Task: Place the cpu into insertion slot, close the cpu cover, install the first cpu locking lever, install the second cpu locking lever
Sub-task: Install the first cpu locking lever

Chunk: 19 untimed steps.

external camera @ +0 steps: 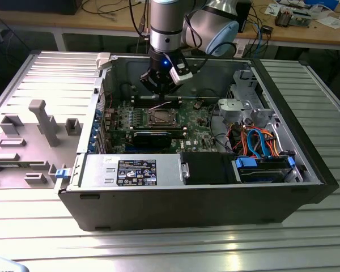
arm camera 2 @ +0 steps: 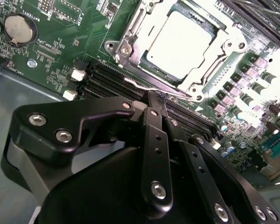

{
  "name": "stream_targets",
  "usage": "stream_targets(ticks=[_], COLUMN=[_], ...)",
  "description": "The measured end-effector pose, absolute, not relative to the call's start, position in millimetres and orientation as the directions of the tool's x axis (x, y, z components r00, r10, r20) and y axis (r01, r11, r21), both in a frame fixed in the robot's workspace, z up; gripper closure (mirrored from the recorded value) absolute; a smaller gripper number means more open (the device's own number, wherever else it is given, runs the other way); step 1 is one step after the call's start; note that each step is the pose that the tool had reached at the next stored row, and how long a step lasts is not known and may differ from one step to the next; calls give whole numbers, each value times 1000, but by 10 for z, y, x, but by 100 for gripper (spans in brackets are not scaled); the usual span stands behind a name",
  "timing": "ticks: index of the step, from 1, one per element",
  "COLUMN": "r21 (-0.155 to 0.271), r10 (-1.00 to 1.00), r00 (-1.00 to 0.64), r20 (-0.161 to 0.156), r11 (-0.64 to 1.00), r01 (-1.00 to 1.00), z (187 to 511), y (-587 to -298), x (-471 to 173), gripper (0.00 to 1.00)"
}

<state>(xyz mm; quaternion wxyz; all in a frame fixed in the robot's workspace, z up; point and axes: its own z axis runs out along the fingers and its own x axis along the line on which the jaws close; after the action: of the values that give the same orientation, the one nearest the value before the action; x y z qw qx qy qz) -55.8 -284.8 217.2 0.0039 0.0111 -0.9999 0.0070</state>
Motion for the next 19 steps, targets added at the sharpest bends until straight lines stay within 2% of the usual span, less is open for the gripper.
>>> stream_targets(ticks=[8,12,19], r21=[-9,20,20], r10=[-22,-22,-22], r00=[-1000,-1000,-1000], r20=[3,1,-9], r11=[1000,1000,1000], r01=[-22,-22,-23], z=[2288,2288,2340], y=[-2860,-2901,-2912], x=[-579,-650,-708], gripper=[89,89,89])
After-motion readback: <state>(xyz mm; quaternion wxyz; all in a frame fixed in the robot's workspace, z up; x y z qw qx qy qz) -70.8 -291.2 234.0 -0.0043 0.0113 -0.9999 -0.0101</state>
